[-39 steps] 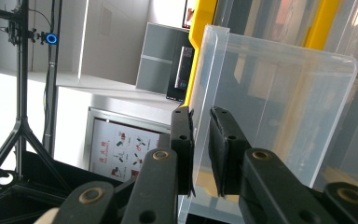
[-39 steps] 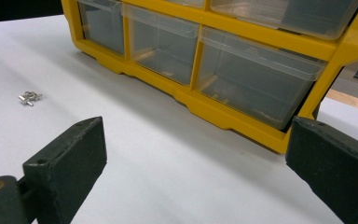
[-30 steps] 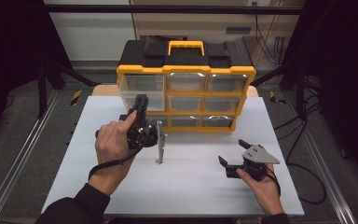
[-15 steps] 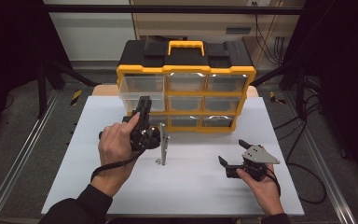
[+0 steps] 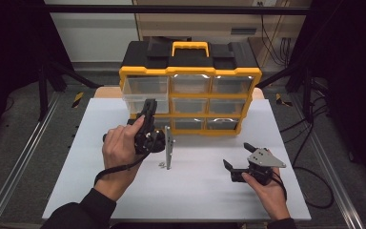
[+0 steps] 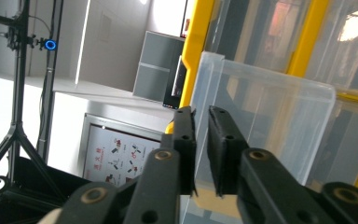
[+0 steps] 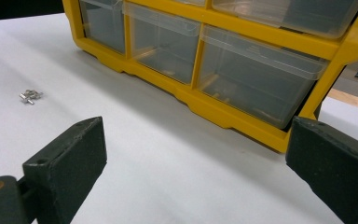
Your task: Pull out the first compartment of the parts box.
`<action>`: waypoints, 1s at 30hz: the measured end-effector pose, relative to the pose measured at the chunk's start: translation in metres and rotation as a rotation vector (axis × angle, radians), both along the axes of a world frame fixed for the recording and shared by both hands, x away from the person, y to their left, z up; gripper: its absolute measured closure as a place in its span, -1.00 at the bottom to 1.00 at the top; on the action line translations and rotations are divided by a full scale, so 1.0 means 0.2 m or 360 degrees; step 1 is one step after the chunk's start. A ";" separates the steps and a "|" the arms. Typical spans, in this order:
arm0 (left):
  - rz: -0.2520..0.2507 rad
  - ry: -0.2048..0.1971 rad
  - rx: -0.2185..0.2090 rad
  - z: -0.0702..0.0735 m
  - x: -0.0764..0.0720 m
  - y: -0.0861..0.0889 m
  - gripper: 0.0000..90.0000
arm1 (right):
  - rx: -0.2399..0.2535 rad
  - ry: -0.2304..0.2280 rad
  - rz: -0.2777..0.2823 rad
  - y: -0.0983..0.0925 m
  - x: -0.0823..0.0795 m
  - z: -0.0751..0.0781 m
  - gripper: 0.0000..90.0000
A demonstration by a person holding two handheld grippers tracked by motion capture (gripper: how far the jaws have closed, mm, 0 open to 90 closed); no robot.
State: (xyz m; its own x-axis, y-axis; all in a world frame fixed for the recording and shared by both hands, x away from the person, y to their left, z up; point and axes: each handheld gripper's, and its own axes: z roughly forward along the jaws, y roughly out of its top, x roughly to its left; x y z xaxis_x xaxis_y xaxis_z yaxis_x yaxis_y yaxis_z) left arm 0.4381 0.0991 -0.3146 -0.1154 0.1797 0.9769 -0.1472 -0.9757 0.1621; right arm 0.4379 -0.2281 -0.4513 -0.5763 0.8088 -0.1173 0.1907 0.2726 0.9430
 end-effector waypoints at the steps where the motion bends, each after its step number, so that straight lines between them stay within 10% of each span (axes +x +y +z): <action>1: 0.0001 -0.0001 -0.0002 0.00 0.00 0.01 0.73 | 0.0001 -0.0001 0.0002 0.00 0.00 0.00 -0.89; 30: 0.0044 0.0014 0.0028 0.03 0.02 0.04 0.67 | -0.0009 -0.0002 0.0013 0.00 0.00 0.00 -0.89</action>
